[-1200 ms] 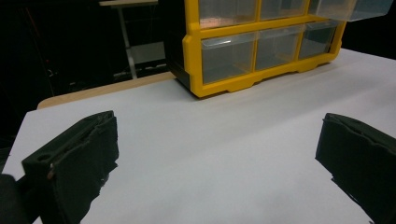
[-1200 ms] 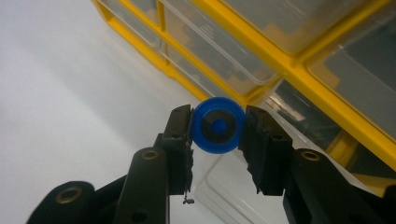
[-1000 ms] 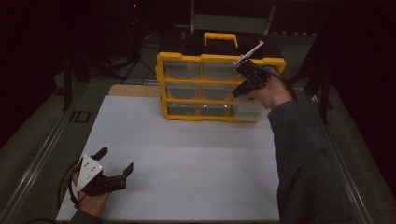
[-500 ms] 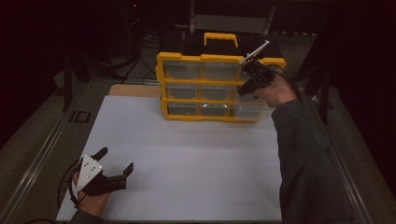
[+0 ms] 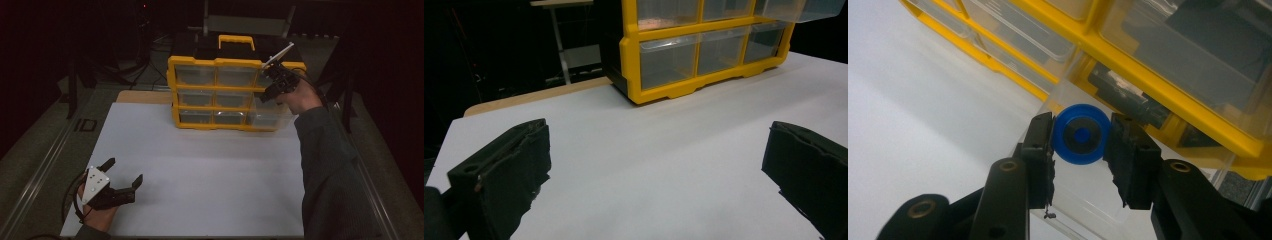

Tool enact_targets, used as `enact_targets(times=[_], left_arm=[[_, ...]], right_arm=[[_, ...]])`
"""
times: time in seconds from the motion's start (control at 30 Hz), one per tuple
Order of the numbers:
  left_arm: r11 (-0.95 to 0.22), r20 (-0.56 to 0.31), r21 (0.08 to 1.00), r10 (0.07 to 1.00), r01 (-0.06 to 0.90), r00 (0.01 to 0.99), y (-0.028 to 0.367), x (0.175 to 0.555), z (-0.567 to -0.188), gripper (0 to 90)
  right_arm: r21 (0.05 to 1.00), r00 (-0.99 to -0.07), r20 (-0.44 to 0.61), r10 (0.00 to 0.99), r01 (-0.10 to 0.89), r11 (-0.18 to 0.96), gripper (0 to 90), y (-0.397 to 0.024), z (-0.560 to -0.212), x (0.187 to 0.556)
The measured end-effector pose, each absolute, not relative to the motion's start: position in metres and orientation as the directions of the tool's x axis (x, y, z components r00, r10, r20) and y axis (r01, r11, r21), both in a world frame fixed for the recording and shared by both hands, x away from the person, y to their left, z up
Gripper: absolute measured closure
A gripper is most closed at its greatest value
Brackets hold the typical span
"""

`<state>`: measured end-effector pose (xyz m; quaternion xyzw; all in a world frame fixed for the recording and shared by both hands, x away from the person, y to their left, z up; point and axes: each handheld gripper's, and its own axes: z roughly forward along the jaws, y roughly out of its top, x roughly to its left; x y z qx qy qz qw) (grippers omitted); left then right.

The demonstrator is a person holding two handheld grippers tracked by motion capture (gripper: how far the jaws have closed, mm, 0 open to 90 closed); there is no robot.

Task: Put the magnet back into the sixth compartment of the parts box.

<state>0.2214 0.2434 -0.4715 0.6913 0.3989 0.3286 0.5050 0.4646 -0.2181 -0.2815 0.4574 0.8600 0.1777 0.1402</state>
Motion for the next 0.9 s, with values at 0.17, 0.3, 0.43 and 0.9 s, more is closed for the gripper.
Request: enact_targets(times=[0.17,0.3,0.43,0.9], left_arm=[[-0.171,0.051,0.96,0.884,0.22,0.464,0.244,0.221,-0.471,0.0],[-0.174,0.054,0.96,0.883,0.22,0.465,0.244,0.221,-0.471,0.0],[-0.171,0.05,0.96,0.884,0.221,0.465,0.243,0.221,-0.471,0.0],[-0.172,0.05,0.96,0.883,0.222,0.467,0.243,0.221,-0.472,0.0]], right_arm=[[0.425,-0.534,-0.076,0.842,0.747,0.512,63.3,-0.221,-0.283,0.465],[0.42,-0.523,-0.073,0.849,0.756,0.502,63.3,-0.225,-0.285,0.464],[0.412,-0.517,-0.075,0.853,0.763,0.499,63.3,-0.23,-0.288,0.465],[0.393,-0.499,-0.069,0.864,0.782,0.483,63.2,-0.24,-0.296,0.464]])
